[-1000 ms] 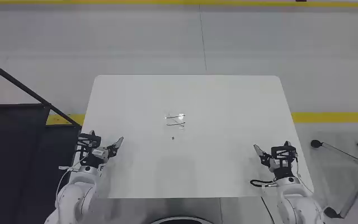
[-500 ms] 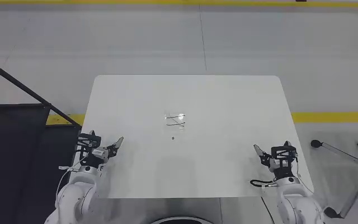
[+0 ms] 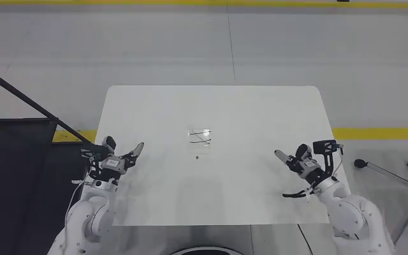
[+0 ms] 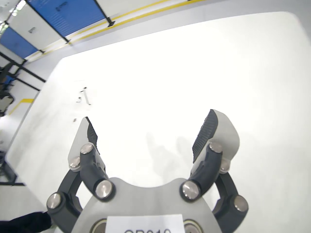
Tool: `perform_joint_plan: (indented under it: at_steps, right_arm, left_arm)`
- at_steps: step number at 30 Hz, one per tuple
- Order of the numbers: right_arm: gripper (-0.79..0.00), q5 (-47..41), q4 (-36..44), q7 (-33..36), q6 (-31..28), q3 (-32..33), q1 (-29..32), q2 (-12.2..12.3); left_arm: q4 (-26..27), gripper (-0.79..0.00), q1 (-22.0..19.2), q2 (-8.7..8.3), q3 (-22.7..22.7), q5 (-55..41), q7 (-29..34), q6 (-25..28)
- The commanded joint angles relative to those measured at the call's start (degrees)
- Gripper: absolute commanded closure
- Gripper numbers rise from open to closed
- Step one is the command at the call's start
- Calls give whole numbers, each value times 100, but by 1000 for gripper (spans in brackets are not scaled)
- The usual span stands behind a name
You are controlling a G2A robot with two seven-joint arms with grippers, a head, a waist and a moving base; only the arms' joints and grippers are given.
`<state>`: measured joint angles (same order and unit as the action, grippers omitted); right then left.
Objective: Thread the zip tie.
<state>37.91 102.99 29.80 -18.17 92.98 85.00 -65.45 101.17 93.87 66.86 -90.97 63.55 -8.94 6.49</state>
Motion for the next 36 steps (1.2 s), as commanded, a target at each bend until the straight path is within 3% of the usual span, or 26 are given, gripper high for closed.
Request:
perform_joint_plan:
  at_steps: [1, 9, 11, 24, 27, 36]
  right_arm:
    - [-785, -494, -85, 537, -28, -114, -267, 4]
    - [-785, -1560, -475, 1669, 554, -867, -1251, -40]
    - [-785, -1588, -553, 1749, 876, -1029, -1432, -57]
    - [-785, -1551, -552, 1754, 904, -1062, -1448, -57]
    - [-785, -1538, -577, 1656, 1176, -1352, -1547, -96]
    - [-785, -1575, -1778, 1974, 1962, -2848, -3100, -378]
  left_arm:
    - [4, -785, -37, 5, -5, -90, -58, 84]
    - [126, -785, -36, 26, -81, -230, -270, 195]
    - [131, -785, 15, 23, -136, -223, -284, 267]
    - [132, -785, 40, 23, -151, -224, -262, 281]
    - [138, -785, -16, 34, -68, -552, -143, 563]
    - [58, -785, -205, 65, 23, -1188, 190, 808]
